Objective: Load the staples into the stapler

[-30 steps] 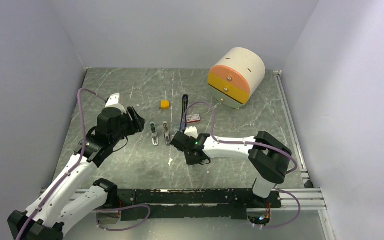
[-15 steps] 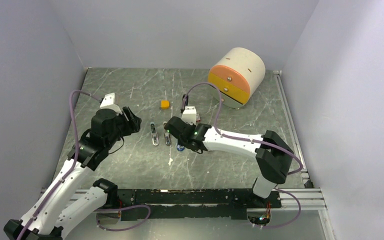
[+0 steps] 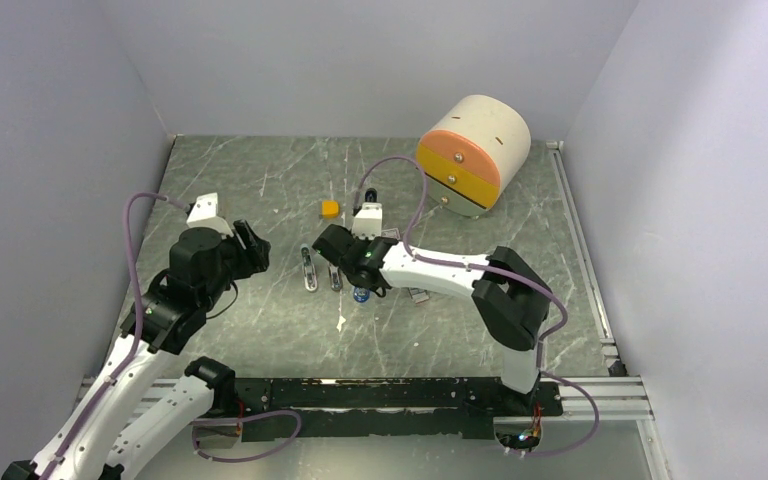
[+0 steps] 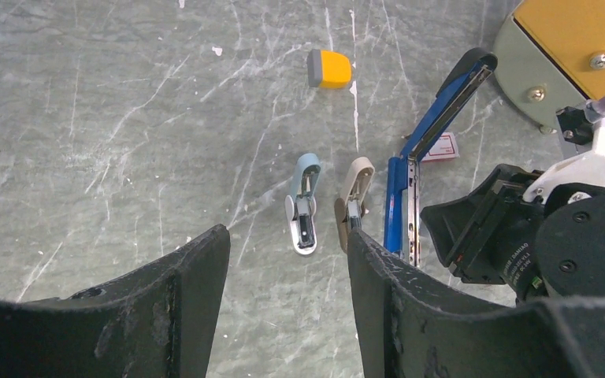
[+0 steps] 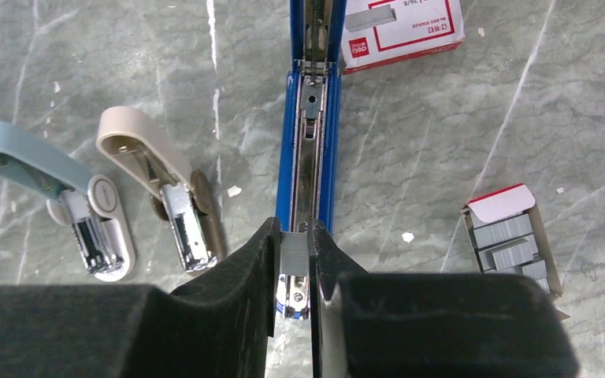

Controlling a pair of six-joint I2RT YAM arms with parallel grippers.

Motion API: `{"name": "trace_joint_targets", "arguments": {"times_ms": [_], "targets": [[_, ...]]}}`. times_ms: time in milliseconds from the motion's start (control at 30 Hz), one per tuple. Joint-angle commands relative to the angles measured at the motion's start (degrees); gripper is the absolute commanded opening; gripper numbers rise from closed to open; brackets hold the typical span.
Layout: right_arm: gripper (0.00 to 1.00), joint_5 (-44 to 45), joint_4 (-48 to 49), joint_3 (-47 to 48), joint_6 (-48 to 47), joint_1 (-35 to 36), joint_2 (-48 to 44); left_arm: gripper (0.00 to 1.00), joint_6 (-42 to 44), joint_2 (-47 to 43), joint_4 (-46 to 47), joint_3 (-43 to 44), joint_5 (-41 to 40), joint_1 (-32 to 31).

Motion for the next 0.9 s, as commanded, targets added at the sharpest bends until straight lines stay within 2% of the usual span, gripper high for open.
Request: {"name": "trace_joint_targets", "arguments": {"times_ms": [0,200,867], "targets": [[0.20,4.1,-1.2,1.8,2.5,-0.7,1.3,0.62,1.2,-0.6,-0.7,0.3,-0.6,-0.2],[0.20,2.5,3.1,-0.8,1.9,-1.9,1.3,0.62,1.4,-0.4,-0.6,0.2,-0.8,-0.2],[0.19,2.2,4.8,-0.7,0.6,-3.3,3.9,0.62,1.9,0.7,0.0,0.1,0.4,-0.2]]}}
